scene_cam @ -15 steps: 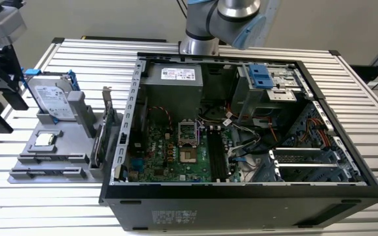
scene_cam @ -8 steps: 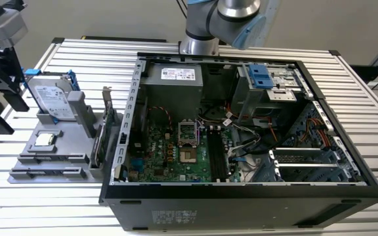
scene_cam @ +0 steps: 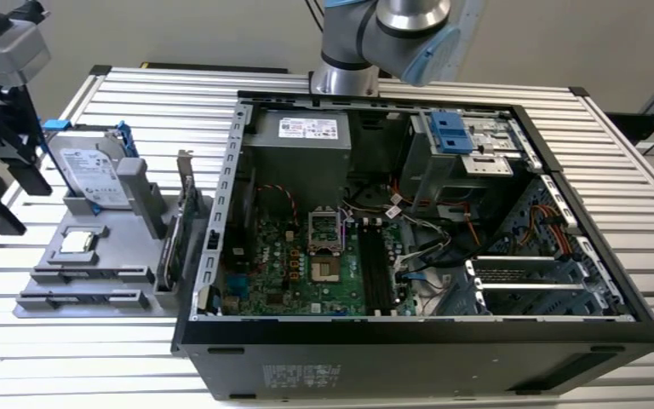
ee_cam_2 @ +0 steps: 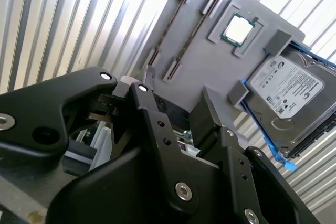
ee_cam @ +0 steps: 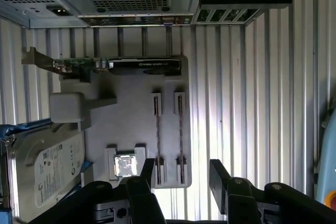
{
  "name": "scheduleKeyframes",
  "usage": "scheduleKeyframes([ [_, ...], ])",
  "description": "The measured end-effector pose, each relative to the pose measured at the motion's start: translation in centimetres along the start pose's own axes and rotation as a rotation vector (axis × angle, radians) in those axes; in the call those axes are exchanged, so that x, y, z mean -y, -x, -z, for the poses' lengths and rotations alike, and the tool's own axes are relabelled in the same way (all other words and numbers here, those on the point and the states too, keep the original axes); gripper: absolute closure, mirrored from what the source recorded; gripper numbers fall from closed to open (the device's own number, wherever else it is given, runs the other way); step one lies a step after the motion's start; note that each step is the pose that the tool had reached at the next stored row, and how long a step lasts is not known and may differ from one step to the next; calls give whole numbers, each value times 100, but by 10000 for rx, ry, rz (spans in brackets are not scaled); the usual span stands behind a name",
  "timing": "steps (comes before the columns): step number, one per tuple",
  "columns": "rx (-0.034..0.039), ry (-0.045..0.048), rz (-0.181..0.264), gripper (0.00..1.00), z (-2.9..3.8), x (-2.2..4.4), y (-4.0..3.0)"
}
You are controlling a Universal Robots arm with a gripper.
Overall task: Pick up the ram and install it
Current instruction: 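Pick up the ram and move it above insertion slot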
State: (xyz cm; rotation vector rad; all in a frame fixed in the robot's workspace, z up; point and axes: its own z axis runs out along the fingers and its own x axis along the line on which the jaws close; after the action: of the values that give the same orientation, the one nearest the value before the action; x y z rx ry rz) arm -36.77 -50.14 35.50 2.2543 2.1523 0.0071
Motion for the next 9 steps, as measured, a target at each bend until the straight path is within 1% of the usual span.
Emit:
scheduleKeyframes([
  [9,41,1,1,0,-37,1,-8],
])
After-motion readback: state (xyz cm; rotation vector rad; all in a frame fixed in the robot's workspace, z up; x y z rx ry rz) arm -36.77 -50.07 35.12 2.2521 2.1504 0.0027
